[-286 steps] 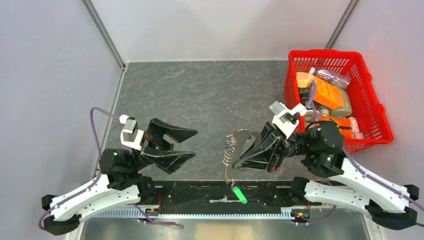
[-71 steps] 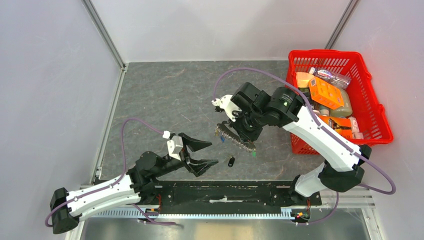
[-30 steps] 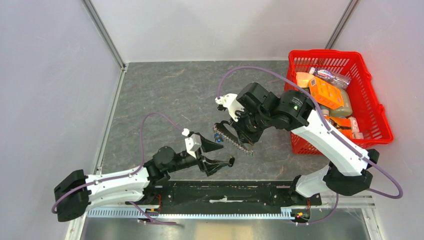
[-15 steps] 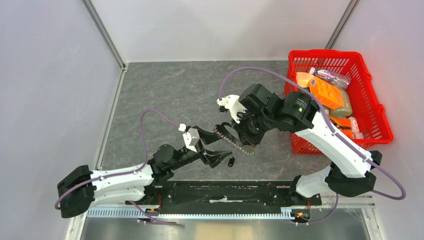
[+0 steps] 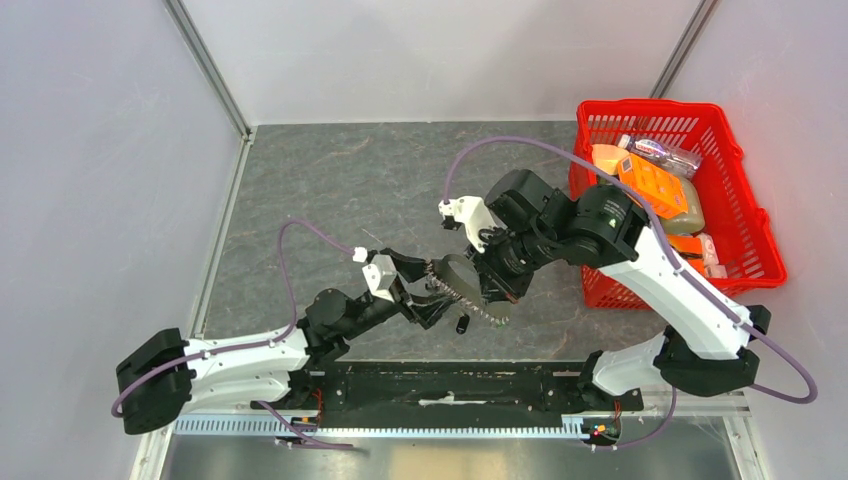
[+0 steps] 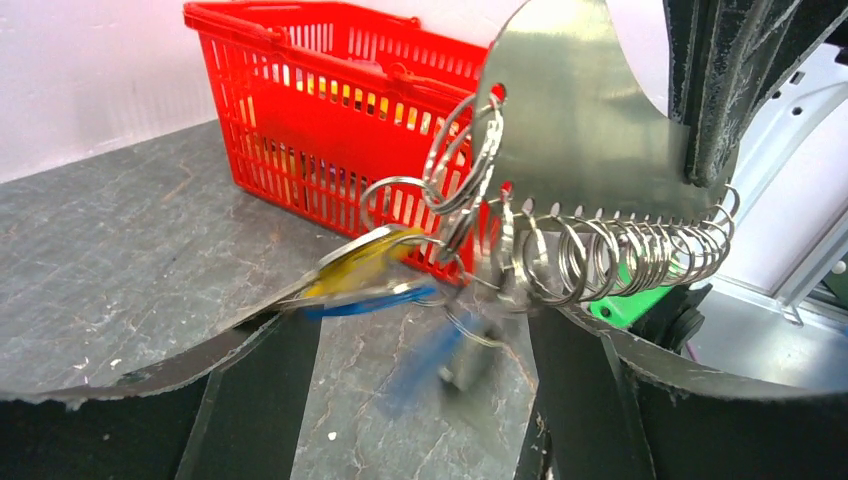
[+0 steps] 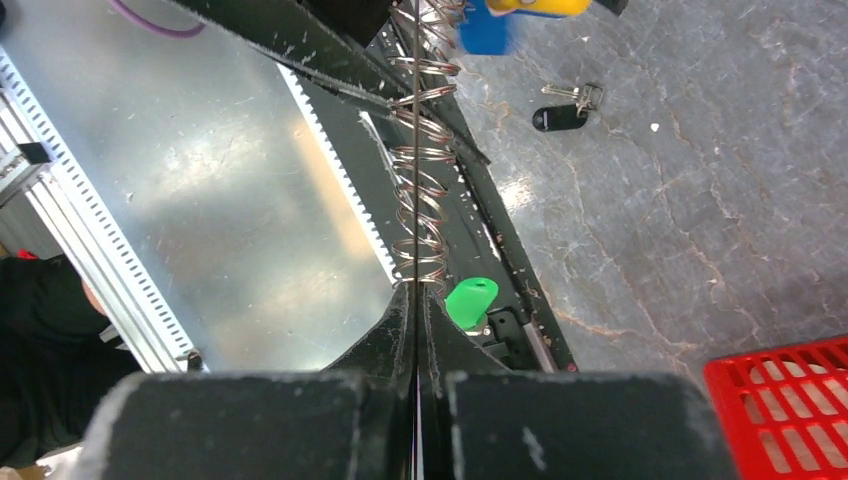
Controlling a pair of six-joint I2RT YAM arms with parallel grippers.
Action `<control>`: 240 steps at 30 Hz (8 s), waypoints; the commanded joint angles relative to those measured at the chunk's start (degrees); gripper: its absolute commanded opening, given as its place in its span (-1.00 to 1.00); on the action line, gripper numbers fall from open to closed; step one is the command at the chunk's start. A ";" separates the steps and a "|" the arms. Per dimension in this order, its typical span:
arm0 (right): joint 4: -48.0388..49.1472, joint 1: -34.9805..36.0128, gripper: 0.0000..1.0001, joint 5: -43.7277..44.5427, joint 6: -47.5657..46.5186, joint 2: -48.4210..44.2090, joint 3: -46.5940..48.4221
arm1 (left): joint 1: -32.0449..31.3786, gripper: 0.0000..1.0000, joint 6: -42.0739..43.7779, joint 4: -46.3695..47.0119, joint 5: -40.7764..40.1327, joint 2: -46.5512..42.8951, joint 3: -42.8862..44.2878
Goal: Put the keys on the keyring
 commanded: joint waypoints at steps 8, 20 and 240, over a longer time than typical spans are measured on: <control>-0.84 0.33 -1.00 -2.97 3.03 -3.84 1.17 | -0.32 0.62 4.46 2.01 -1.36 -6.19 -0.80; -0.72 0.31 -1.00 -2.45 3.93 -3.94 1.43 | -0.27 0.62 4.16 1.32 -1.40 -7.41 -1.54; 32.77 -3.81 -1.00 -23.34 29.26 -23.58 -23.43 | -0.34 -0.76 -2.01 -10.27 16.91 -24.08 6.15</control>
